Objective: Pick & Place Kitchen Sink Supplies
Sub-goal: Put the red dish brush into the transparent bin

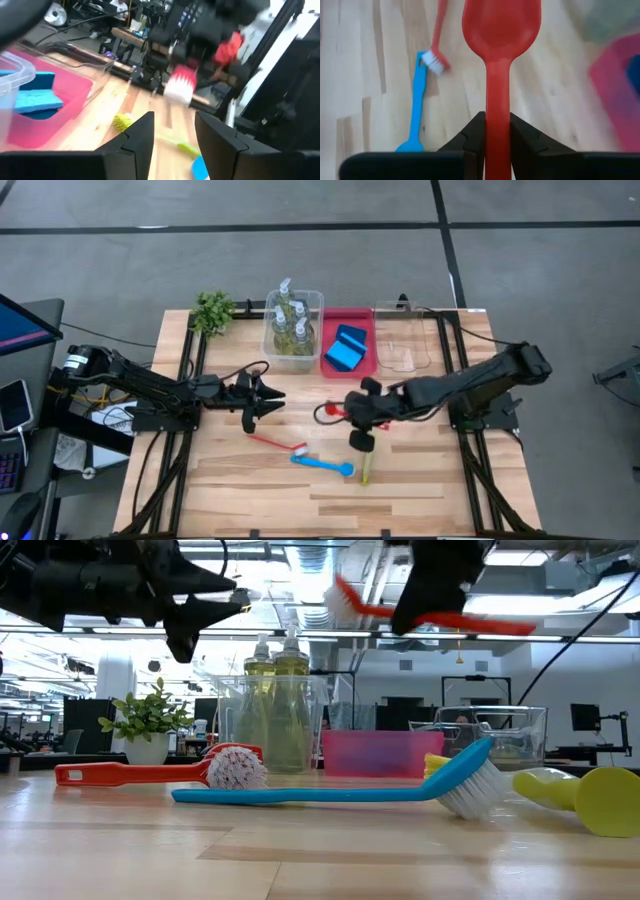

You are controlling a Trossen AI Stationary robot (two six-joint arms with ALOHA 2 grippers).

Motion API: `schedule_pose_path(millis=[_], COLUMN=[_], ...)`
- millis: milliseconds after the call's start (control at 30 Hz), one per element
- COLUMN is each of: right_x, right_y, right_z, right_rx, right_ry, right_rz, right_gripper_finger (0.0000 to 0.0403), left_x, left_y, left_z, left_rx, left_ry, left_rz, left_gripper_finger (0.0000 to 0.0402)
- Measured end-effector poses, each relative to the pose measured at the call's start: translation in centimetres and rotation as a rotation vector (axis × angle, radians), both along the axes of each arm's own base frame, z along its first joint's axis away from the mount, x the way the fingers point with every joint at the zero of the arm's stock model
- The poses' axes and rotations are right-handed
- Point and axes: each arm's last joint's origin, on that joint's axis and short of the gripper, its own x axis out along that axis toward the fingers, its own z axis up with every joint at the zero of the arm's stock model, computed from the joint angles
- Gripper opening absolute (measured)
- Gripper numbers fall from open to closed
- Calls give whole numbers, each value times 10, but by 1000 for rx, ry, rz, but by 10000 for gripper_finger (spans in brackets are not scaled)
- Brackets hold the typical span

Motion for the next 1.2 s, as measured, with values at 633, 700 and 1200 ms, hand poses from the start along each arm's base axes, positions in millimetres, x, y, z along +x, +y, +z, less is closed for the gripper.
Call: schedule_pose_path(millis=[633,700,1200], right_x=[-93,-97,-87], right_y=[-64,-73,-145], right_z=[49,49,28], right_rx=[-224,-249,-379], right_ry=[-33,-6,275], right_rz=[-459,-509,-708], right_gripper_finger=[47,47,50], left_x=[-3,-3,-3], left_y=[2,2,2], left_z=[-23,-23,-23], left_rx=[81,70,57], left_ry=[236,236,236], left_rz=[33,38,47], left_gripper_finger=[111,111,111])
